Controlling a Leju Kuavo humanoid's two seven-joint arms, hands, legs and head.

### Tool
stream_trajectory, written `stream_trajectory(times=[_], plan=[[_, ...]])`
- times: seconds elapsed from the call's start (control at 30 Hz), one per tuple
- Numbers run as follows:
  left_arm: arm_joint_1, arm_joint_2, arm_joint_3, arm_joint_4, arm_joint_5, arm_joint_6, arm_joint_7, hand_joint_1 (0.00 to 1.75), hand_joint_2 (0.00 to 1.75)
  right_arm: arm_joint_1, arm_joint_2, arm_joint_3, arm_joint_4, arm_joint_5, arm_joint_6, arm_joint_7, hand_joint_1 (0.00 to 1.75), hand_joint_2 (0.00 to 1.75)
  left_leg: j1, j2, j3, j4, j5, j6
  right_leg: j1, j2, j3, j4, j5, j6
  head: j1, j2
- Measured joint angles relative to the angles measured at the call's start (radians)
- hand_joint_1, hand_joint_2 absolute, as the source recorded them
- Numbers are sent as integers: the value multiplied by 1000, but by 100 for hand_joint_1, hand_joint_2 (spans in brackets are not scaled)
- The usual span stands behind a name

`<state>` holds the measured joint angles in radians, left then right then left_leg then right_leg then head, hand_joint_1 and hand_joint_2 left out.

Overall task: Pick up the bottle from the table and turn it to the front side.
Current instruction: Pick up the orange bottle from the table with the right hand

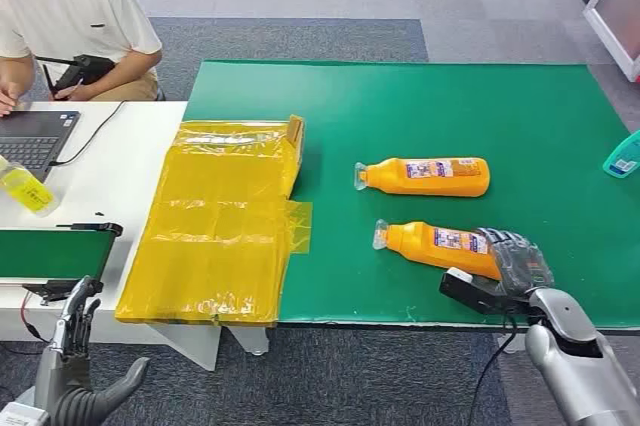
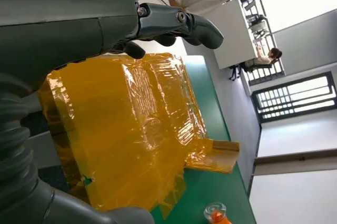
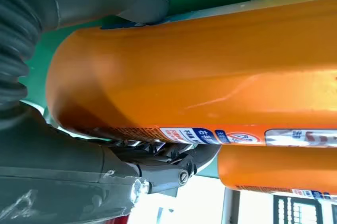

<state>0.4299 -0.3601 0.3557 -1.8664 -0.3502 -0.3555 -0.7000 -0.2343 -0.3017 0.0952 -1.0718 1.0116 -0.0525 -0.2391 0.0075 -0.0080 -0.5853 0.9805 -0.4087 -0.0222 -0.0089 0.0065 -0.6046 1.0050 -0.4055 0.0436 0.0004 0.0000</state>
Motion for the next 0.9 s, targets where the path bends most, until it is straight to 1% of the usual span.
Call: stream_trajectory(times=[0.07,0.17,0.23,0.3,0.37,0.43,0.53,0.6,0.67,0.77,0.9], plan=[[0,0,0,0,0,-1,0,0,175,10,0,-1,-9,-27,-6,-20,175,175,0,0,0,0,0,0,0,0,0,0,0,0,0,0],[1,0,-5,0,4,-3,0,0,175,49,4,-10,-49,-106,-37,-83,175,175,0,0,-1,0,0,0,0,0,0,0,0,0,0,0],[1,0,-12,0,9,-3,0,0,175,80,16,-20,-85,-159,-48,-121,175,175,0,0,-2,0,0,0,0,0,-1,0,-1,0,0,0],[1,0,-21,-1,14,1,0,0,175,107,40,-38,-122,-235,-45,-167,175,175,0,0,-3,0,0,0,0,0,-3,1,-1,-1,0,0],[2,0,-35,-5,18,10,3,0,175,141,88,-73,-185,-322,-33,-213,175,175,0,0,-4,0,0,-1,0,0,-4,1,-1,-1,0,0],[5,-1,-55,-17,24,18,10,0,175,179,155,-118,-267,-392,-16,-242,175,175,1,0,-5,0,0,-1,1,0,-4,1,-2,-1,0,0],[2,-3,-97,-39,34,22,19,0,175,215,254,-166,-357,-457,17,-269,175,175,1,0,-5,0,0,-1,1,0,-5,1,-2,-2,0,0],[-5,-4,-128,-51,32,24,29,0,175,227,308,-188,-391,-486,44,-283,175,175,1,0,-5,0,0,-1,1,-1,-5,1,-2,-2,0,0],[-18,-4,-163,-58,30,29,42,0,175,234,360,-200,-414,-495,60,-294,175,175,1,0,-5,0,0,-1,1,0,-5,1,-2,-2,0,0],[-40,-2,-220,-62,43,37,63,0,175,239,424,-202,-435,-456,55,-310,175,175,1,0,-5,0,0,-1,1,0,-5,1,-2,-2,0,0],[-78,15,-326,-62,56,87,115,0,175,245,491,-159,-446,-401,21,-328,175,175,1,0,-5,0,0,-1,1,0,-5,1,-2,-2,0,0]])
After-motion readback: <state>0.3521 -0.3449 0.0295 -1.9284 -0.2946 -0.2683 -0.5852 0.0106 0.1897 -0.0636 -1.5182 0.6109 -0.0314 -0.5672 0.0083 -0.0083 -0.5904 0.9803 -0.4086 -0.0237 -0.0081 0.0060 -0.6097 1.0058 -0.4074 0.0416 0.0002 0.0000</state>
